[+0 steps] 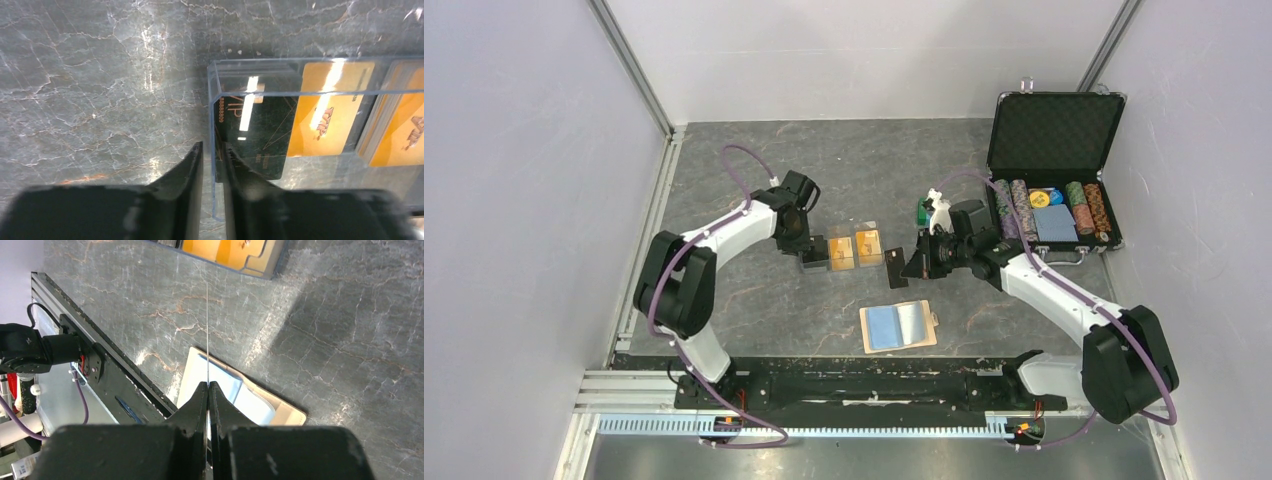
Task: Put the credit cards into the card holder
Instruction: Move the storage box to the center of the board, then insert the credit card into the card holder.
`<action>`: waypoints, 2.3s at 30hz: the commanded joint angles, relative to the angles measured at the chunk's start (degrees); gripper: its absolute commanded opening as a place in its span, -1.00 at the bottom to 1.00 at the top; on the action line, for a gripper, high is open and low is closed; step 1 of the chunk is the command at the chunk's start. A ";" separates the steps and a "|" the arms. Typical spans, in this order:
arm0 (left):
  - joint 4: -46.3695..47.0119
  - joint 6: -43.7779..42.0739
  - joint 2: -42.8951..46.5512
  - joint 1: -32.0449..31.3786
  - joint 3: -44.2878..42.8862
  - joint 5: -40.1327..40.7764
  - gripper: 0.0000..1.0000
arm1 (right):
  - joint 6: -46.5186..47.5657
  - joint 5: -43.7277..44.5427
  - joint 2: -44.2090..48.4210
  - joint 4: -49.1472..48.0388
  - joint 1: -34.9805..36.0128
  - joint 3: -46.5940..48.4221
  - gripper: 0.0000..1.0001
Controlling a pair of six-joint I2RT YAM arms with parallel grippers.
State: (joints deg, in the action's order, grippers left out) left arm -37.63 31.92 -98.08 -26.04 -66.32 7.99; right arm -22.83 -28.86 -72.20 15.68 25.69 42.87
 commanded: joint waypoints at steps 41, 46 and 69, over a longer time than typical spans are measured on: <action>14.92 6.19 2.82 -29.15 13.22 -16.11 -0.52 | -3.63 -10.45 12.86 -1.49 -2.86 -21.93 -1.00; 14.26 5.15 0.06 -29.37 11.69 -16.82 -0.59 | -3.97 -10.84 11.23 -3.43 -2.93 -21.60 -1.00; 11.87 4.78 -3.24 -29.57 10.17 -16.43 -0.83 | -4.09 -3.65 13.59 -0.37 -3.58 -22.73 -1.00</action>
State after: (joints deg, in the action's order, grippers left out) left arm -24.36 38.30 -98.87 -55.11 -55.81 -9.72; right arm -27.62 -35.11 -58.94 14.04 22.37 19.22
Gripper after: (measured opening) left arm 0.092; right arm 0.005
